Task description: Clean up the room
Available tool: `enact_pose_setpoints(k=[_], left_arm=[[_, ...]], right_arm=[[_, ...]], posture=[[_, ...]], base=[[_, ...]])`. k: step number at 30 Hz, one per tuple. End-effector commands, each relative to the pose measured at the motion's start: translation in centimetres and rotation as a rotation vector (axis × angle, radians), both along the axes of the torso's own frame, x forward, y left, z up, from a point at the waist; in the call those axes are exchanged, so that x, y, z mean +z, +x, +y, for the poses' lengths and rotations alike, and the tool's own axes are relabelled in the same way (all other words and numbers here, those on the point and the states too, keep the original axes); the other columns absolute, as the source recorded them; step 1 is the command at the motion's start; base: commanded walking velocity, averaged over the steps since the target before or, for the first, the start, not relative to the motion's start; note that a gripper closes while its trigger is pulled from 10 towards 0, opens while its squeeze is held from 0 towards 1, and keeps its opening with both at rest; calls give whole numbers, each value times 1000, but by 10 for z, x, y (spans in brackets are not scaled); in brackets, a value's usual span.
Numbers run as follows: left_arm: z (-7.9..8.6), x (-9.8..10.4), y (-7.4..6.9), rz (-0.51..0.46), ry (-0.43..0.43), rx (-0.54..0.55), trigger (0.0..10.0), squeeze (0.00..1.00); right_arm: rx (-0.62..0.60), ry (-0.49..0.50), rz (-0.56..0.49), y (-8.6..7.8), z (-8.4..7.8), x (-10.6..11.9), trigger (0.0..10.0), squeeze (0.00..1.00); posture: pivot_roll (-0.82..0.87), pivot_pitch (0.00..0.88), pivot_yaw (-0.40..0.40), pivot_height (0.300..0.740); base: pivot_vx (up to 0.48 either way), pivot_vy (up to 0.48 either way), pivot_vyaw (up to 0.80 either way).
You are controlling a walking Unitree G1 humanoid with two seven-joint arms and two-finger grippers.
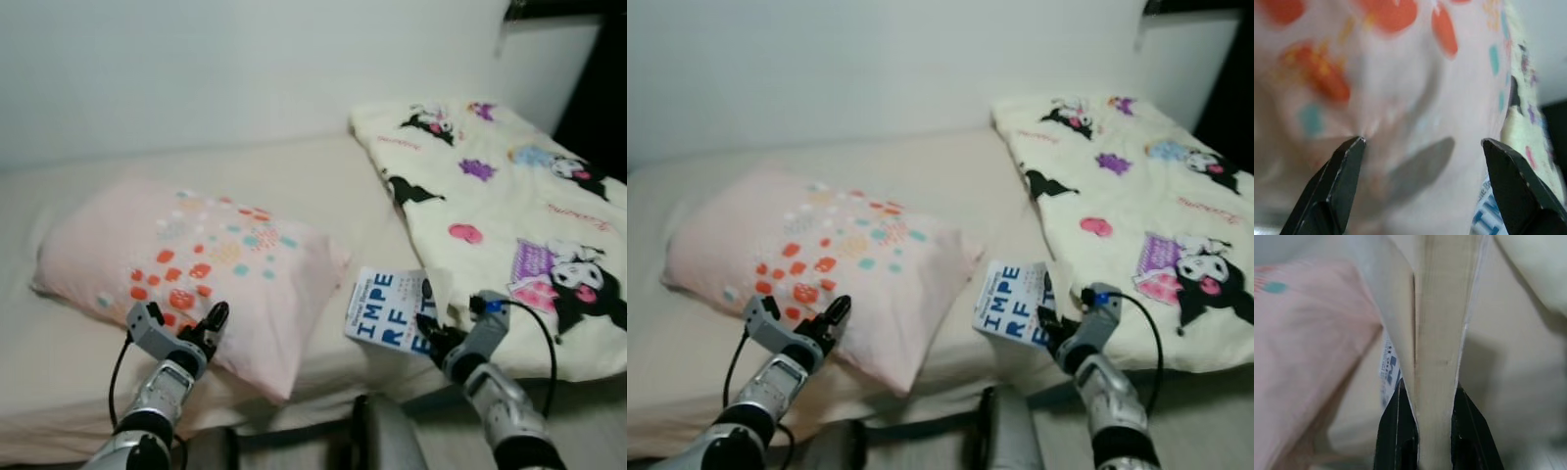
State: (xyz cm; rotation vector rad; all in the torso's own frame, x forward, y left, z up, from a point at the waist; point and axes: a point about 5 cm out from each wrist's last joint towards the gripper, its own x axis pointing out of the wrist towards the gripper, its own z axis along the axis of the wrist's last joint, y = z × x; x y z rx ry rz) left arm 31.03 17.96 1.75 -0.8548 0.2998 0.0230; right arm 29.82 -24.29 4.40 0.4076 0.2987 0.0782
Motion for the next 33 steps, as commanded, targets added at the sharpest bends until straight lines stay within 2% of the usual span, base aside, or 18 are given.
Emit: enact_pose_setpoints(k=[1, 7, 8, 14, 18, 19, 20, 21, 25, 29, 32, 33], left_arm=[[-3, -7, -5, 43, 10, 7, 10000, 0], [-3, -4, -1, 45, 28, 34, 10000, 0], [-2, -1, 1, 45, 68, 33, 10000, 0], [-4, 5, 7, 35, 147, 22, 10000, 0], [-2, 10, 10, 12, 126, 57, 10000, 0], [1, 16, 14, -16, 95, 91, 10000, 0], [10, 28, 21, -79, 12, 163, 10000, 0], [10, 28, 21, -79, 12, 163, 10000, 0], [29, 59, 36, -244, -132, 237, 10000, 0], [44, 76, 43, -309, -131, 243, 10000, 0], [53, 77, 41, -301, -101, 259, 10000, 0], [61, 72, 38, -253, -34, 255, 10000, 0]], right_arm=[[15, 15, -22, 3, 7, 3, 10000, 0], [21, 14, -20, 3, 10, 3, 10000, 0], [25, 16, -21, 3, 11, 3, 10000, 0], [26, 20, -22, 3, 12, 4, 10000, 0], [26, 20, -23, 3, 13, 4, 10000, 0], [26, 21, -24, 3, 13, 4, 10000, 0], [27, 21, -23, 3, 13, 4, 10000, 0], [27, 21, -23, 3, 13, 4, 10000, 0], [29, 20, -19, 1, 13, 4, 10000, 0], [31, 19, -16, 0, 14, 3, 10000, 0], [32, 19, -13, -1, 15, 2, 10000, 0], [34, 20, -9, -2, 15, 1, 10000, 0]], posture=[[-65, 143, -54, 585], [-62, 143, -55, 585], [-58, 143, -54, 585], [-55, 143, -52, 585], [-57, 143, -49, 585], [-60, 144, -50, 585], [-60, 144, -51, 585], [-60, 144, -51, 585], [-60, 152, -50, 585], [-57, 155, -48, 585], [-54, 157, -45, 585], [-51, 157, -44, 585]], base=[[0, 0, 0], [0, 0, 0], [0, 0, 0], [0, 0, 0], [0, 0, 0], [0, 0, 0], [0, 0, 0], [0, 0, 0], [0, 0, 0], [0, 0, 0], [0, 0, 0], [0, 0, 0]])
